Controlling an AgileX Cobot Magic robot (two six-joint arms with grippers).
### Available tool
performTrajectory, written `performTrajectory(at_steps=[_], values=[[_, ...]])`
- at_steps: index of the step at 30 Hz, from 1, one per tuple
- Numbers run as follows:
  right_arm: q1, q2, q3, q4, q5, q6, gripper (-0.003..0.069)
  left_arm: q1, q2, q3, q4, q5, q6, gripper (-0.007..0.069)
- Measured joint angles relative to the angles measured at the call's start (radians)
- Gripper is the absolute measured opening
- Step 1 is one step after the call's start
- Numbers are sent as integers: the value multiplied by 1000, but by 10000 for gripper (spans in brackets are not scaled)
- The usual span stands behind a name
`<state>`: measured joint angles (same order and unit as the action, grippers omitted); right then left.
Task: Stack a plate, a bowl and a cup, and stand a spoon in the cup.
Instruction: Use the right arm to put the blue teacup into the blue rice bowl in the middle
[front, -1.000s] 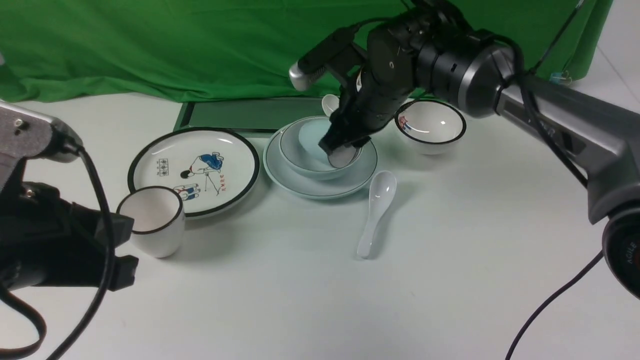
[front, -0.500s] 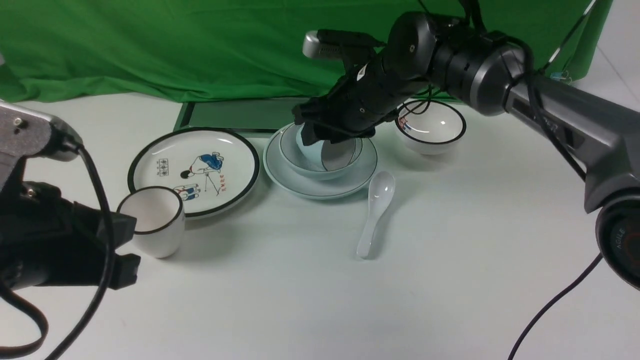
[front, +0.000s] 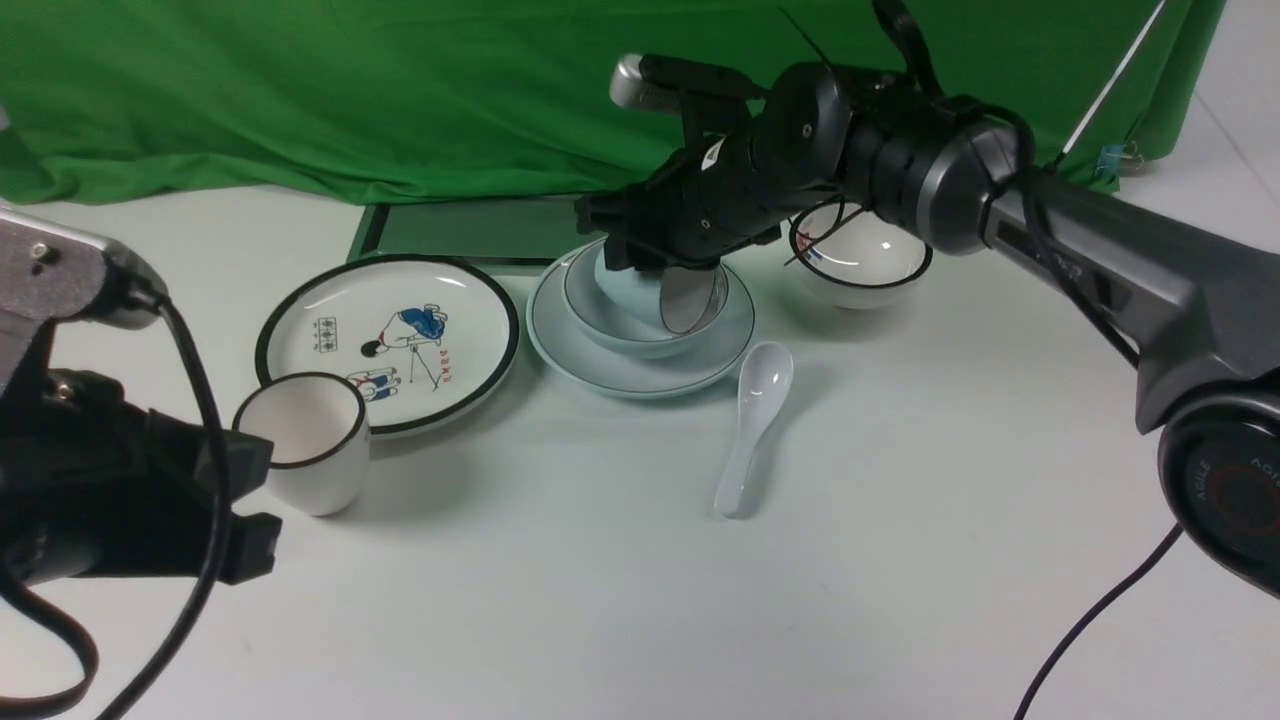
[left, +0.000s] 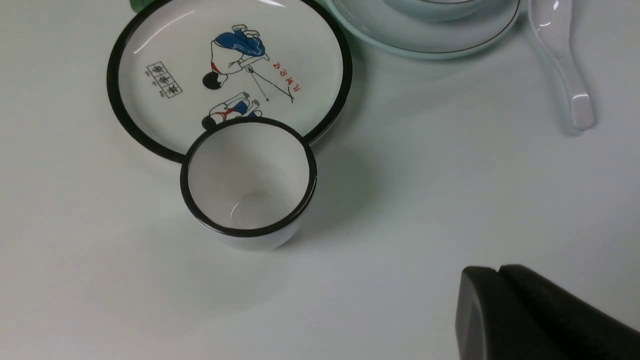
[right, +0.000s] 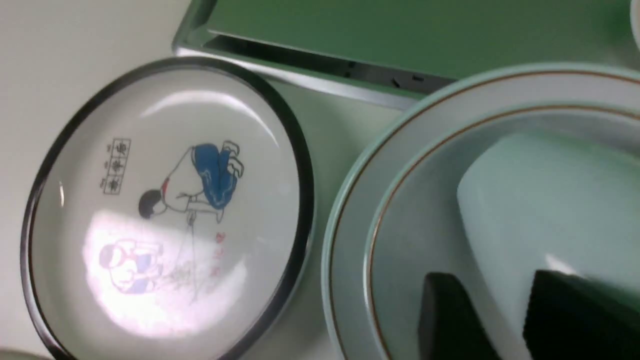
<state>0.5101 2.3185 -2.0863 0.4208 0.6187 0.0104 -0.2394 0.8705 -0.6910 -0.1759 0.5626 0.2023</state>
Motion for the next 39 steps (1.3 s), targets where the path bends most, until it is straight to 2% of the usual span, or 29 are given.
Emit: performTrajectory(at_steps=[1,4,11,13,19,26,30,34,36,39], values=[[0,-5,0,-4,22,0,333,0,0,0,0,-1,0,-31],[-1,-34,0,-26,88,10,379,0,0,0,0,-1,0,-31],[-5,-79,6,-79,117,76,386,0,0,0,-1,-1,0,-31],[-5,-71,21,-80,111,130,386,0,0,0,-3,-1,0,-31],[8,-21,33,-91,17,193,384,0,0,0,-5,-7,0,-31],[18,0,34,-136,-107,227,278,0,0,0,-5,-8,0,-31],[18,10,34,-175,-153,219,178,0,0,0,-5,-8,0,-31],[18,11,35,-182,-155,144,75,0,0,0,-5,-8,0,-31],[18,10,35,-184,-140,102,75,0,0,0,-5,-8,0,-31],[18,-10,35,-187,-40,-33,75,0,0,0,-5,-8,0,-31]])
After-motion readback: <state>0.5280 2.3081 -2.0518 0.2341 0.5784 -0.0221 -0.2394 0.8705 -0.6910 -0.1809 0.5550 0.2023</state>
